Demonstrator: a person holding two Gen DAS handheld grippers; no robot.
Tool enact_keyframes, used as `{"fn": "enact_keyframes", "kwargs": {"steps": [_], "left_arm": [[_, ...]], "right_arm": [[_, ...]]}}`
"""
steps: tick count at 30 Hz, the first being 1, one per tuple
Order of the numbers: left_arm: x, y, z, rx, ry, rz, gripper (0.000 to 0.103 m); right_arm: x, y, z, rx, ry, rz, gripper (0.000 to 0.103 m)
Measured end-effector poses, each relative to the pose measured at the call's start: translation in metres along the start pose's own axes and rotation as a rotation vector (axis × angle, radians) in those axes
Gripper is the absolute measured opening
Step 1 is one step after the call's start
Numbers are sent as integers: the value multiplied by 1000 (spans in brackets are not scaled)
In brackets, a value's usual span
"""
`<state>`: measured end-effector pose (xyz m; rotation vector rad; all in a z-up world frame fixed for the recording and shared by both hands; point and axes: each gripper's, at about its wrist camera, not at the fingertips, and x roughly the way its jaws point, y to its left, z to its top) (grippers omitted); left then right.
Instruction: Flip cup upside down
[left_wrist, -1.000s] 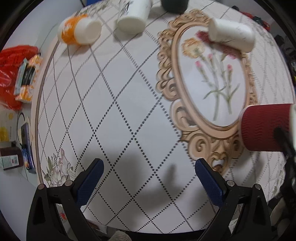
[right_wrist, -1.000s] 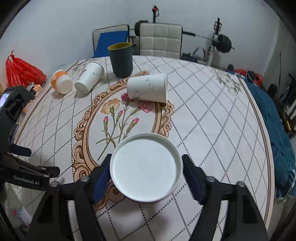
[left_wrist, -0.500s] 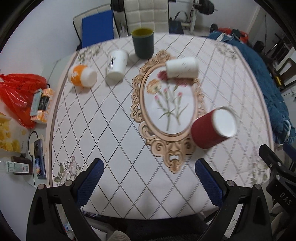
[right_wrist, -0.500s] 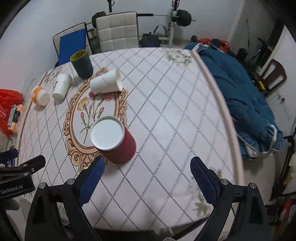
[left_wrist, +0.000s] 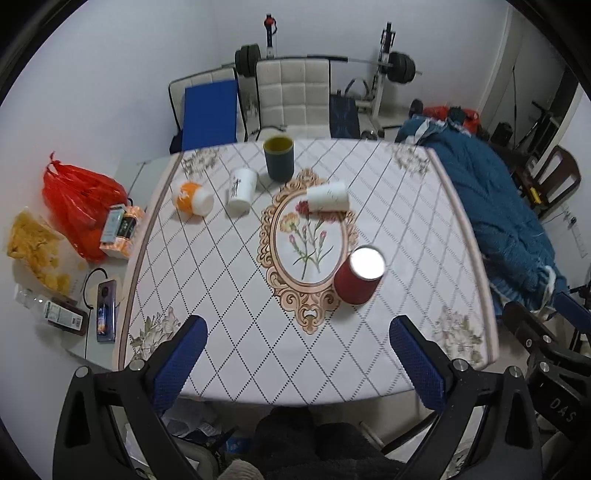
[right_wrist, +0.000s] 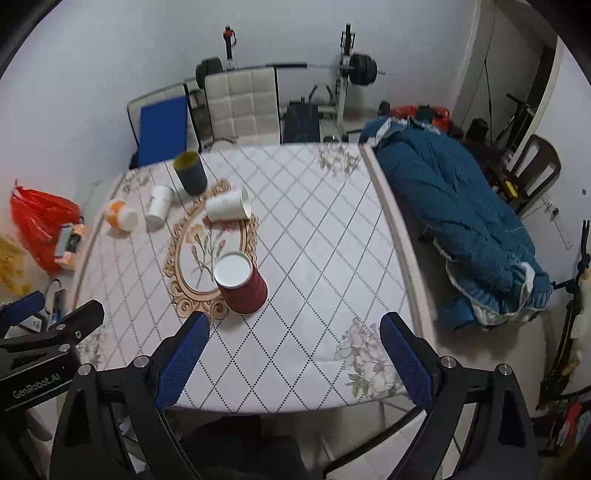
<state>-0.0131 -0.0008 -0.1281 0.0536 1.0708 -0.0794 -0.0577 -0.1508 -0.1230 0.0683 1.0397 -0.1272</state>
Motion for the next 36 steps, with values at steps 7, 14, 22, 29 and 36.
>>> {"fn": "enact_keyframes", "kwargs": {"steps": [7,14,22,29,36], "left_arm": [[-57,-5,-8,0,-64,6,101],[-93,-5,-14,-1,-99,10,101],[-112,-1,-19,-19,-125,21,101],[-113,1,-25,-22,-111,33,101],[-113,3,-27,-20,-108,42,101]], "right_arm": [[-76,-10,-8,-2,-55,6,96],[-135,-16,-13,-11,-115,8,96],[-171,-22,-11,-16,-146,-4,97],[-174,-21,-9,-32,-137,10,97],[-169,-16,-5,-42,-136,18,97]]}}
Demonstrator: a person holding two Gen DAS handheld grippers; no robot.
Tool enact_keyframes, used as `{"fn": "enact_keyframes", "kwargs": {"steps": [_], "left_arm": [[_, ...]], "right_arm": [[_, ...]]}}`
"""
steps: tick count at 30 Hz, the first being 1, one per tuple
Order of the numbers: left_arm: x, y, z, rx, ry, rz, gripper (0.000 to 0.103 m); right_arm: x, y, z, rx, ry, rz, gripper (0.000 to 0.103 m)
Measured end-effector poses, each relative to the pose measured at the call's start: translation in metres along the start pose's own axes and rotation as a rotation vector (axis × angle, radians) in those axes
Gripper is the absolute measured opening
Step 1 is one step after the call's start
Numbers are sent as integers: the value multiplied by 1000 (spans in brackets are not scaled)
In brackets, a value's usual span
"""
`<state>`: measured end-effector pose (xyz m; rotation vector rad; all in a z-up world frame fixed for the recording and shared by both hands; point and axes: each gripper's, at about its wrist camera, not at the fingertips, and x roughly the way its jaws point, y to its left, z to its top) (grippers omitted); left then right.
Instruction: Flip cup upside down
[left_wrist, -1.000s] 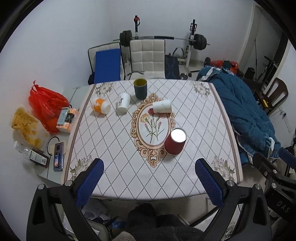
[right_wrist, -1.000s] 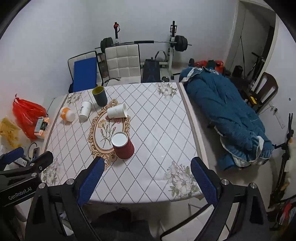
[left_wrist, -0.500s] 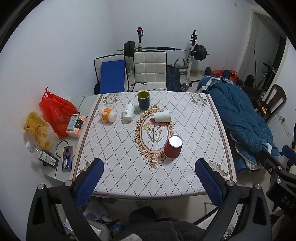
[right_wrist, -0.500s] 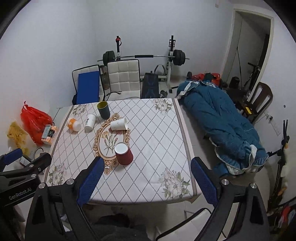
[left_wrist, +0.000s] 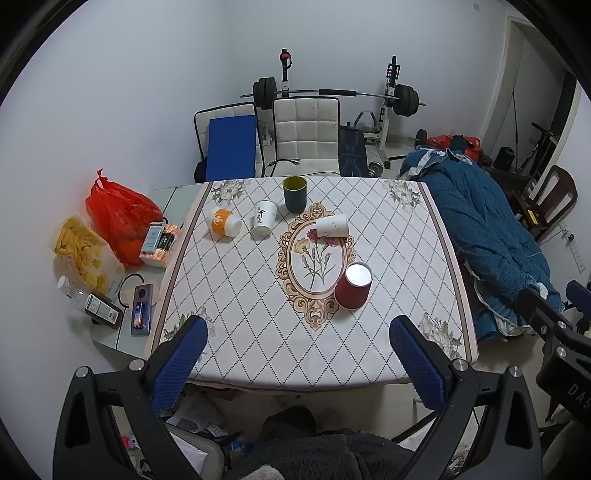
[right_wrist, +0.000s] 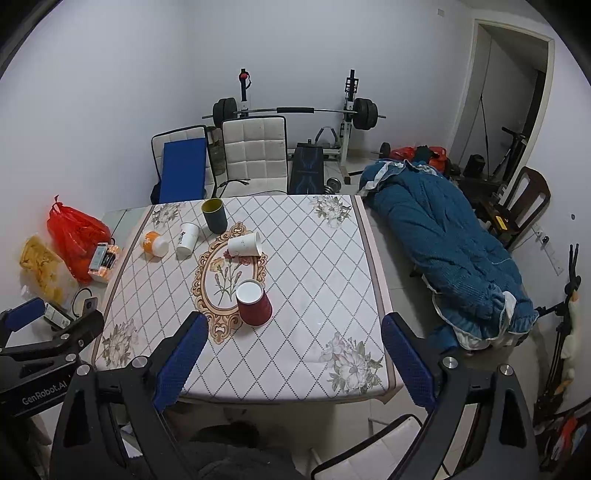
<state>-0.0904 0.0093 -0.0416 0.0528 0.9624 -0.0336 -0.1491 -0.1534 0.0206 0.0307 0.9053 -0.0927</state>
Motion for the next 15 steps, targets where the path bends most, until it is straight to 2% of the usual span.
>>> {"fn": "enact_keyframes", "kwargs": {"steps": [15], "left_arm": [[-1,4,6,-5,-16,17,101]], "right_arm": [[11,2,1,-4,18,9,97]]}}
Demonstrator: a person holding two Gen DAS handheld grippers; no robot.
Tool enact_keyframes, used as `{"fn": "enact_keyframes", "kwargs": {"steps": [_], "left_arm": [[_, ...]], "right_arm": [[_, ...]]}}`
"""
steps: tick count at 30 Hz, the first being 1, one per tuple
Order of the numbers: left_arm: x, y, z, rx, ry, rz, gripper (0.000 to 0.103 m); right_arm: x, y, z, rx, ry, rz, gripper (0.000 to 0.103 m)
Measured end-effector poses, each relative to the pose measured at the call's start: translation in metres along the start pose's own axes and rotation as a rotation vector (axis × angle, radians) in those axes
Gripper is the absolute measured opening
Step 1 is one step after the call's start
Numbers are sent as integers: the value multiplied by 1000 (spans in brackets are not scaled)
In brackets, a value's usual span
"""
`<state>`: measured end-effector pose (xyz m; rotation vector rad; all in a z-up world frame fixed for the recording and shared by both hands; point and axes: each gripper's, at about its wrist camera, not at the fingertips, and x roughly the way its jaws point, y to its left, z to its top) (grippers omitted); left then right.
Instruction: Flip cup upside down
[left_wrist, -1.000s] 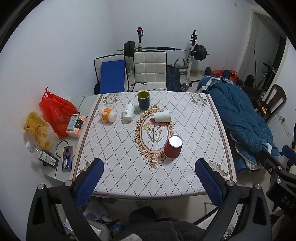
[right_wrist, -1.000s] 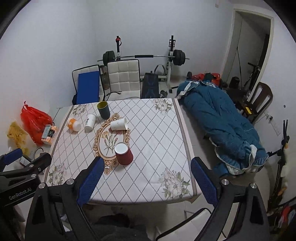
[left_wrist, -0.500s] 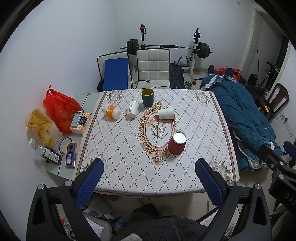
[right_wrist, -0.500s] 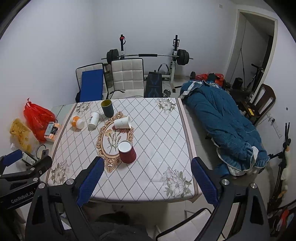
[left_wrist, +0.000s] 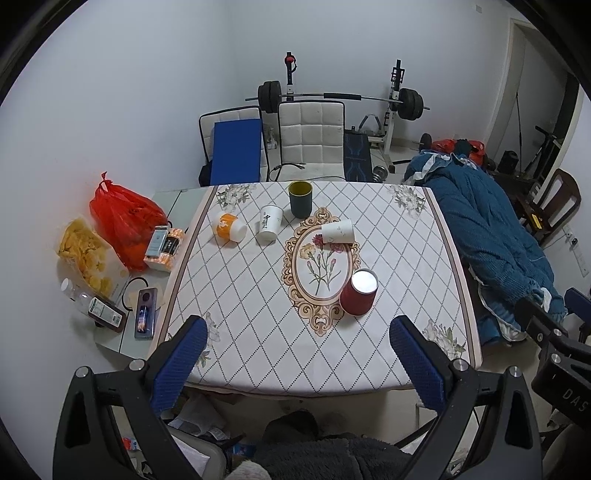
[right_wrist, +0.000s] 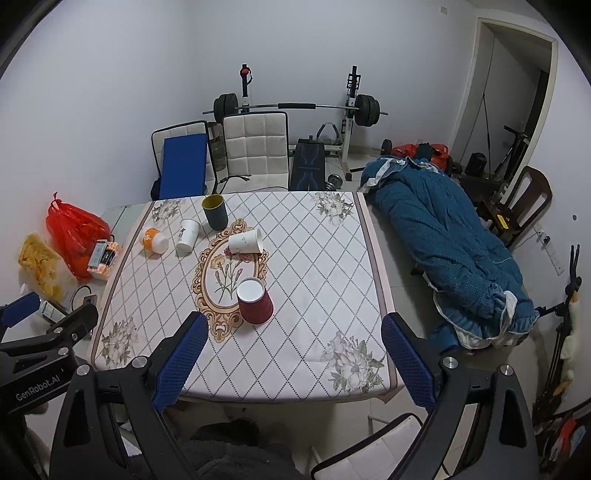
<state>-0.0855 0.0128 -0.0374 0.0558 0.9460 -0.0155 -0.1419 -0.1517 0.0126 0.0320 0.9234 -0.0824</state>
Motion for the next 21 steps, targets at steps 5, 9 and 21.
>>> {"fn": "enact_keyframes", "kwargs": {"steps": [5,9,21], "left_arm": [[0,1,2,-3,-4,3,102],[1,1,2,-2,-3,4,102],[9,1,6,-2,30,4,102]], "right_arm": [[4,-2,1,1,1,3,97],[8,-1,3,-3,11,10,97],[13,1,8,-17,18,16,97]]}}
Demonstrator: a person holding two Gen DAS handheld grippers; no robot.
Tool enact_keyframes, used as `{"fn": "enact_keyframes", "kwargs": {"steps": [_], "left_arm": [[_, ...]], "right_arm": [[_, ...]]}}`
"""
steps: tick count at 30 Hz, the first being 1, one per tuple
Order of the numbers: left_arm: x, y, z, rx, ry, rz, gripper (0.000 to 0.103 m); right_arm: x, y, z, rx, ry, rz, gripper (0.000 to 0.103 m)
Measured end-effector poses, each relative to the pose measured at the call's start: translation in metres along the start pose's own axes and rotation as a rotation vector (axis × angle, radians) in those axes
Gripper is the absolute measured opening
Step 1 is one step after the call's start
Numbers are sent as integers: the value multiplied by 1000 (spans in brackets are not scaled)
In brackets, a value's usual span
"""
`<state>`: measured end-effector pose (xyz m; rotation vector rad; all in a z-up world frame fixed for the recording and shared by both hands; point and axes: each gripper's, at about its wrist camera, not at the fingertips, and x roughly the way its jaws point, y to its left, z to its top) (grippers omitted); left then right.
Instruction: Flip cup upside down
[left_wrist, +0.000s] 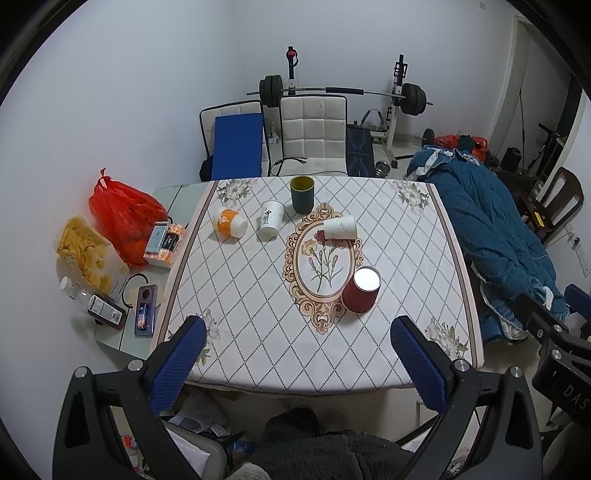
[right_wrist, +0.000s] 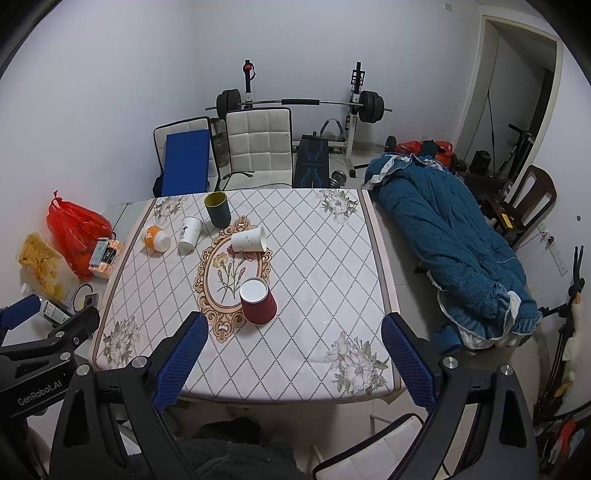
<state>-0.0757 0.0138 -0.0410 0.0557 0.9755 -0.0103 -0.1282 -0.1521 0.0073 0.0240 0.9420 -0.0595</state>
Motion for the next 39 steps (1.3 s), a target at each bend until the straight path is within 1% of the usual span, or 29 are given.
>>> {"fn": "enact_keyframes", "kwargs": {"steps": [12,23,39], "left_arm": [[1,-1,0,4,3,1,102],[11,-1,-3,-10,26,12,102],[11,0,-3,-18,25,15,102]], "right_arm": [[5,0,2,-1,9,7,97],[16,-3,0,1,22,10,97],[20,-2,-2,1,33,29,97]]}}
